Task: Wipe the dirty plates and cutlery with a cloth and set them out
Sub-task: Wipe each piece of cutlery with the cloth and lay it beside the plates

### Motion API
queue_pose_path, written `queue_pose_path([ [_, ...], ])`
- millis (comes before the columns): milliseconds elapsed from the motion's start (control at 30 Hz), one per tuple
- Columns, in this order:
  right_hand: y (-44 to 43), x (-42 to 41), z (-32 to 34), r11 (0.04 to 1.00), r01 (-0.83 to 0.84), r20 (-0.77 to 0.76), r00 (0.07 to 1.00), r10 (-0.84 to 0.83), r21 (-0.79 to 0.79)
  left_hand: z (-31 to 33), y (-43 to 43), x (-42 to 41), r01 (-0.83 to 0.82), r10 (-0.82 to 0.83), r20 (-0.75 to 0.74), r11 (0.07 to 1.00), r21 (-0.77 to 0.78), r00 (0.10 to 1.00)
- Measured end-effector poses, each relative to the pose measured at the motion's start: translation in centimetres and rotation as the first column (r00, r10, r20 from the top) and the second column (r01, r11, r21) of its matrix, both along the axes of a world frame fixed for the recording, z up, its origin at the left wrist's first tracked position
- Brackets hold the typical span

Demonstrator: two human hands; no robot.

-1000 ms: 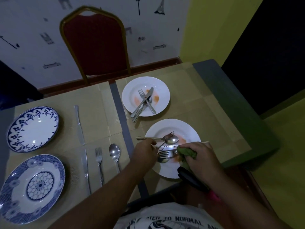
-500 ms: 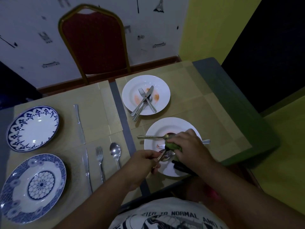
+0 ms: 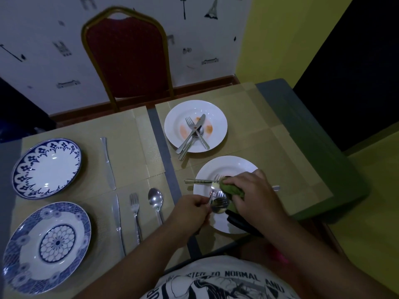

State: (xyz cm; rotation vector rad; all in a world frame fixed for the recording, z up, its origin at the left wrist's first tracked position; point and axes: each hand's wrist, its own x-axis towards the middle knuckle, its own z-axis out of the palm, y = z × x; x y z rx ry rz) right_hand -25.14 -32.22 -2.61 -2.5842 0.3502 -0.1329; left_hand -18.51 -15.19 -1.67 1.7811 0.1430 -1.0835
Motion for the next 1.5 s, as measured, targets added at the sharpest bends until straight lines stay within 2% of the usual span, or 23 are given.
queue_pose_path([
  [100,0.8,0.1,-0.2,0.992,-0.092,-0.052,0.995,0.088,-0.081,0.4,-0.3,0.0,0.06,-0.06,-0.001,0.997,-0.039,0.998],
  [200,0.9,0.7,0.0,0.99,-0.106,-0.107,0.99,0.096,-0.097,0.3,0.1,-0.2,0.163,-0.163,0.061,0.987,-0.002,0.985],
  [300,-0.2,2.3,0.3,0.996,-0.027,-0.187,0.982,0.01,-0.087,0.1,0.7,-0.1,0.137,-0.137,0.072,0.991,0.009,0.988],
  [400,-2.1,3.2,-0.1,0.989,0.123,-0.249,0.958,-0.139,-0.081,0.1,1.0,-0.2,0.054,-0.053,0.015,0.998,-0.019,0.998],
  [533,-2.7,2.3,-0.2,0.981,0.192,-0.15,0.971,-0.184,0.04,-0.4,1.1,0.5,-0.003,0.001,0.031,0.999,0.046,1.0],
  [700,0.0,1.5,0.3,0.997,-0.004,-0.137,0.991,0.014,0.08,-0.5,0.9,0.6,0.021,-0.025,0.081,0.998,0.051,0.996],
  [800,1.4,1.3,-0.7,0.992,-0.116,-0.133,0.984,0.121,0.043,-0.4,0.7,0.5,0.066,-0.07,0.118,0.997,0.034,0.991],
  [933,1.4,1.8,-1.3,0.994,-0.108,-0.16,0.981,0.107,-0.002,-0.4,1.5,0.5,0.13,-0.132,0.134,0.991,0.022,0.982],
  [1067,-0.4,3.1,-0.8,0.999,0.033,-0.239,0.97,-0.037,-0.021,-0.9,1.8,0.2,0.017,-0.017,0.014,1.0,0.003,1.0],
  [1133,-1.1,3.2,-0.9,0.995,0.097,-0.193,0.977,-0.096,-0.003,-1.1,2.1,0.3,-0.06,0.058,-0.094,0.998,-0.013,0.994],
  [1267,-0.8,2.7,-1.3,0.994,0.096,-0.152,0.984,-0.087,0.046,-0.9,3.2,1.3,-0.215,0.198,-0.26,0.976,-0.039,0.945],
  [1333,-0.1,2.8,-1.4,0.995,0.075,-0.145,0.987,-0.065,0.067,-0.8,3.9,1.9,-0.206,0.2,-0.227,0.978,-0.005,0.953],
  [1500,1.8,3.7,-1.2,0.991,0.001,-0.13,0.991,0.016,0.133,0.2,5.9,3.8,-0.176,0.176,-0.003,0.984,0.031,0.984],
])
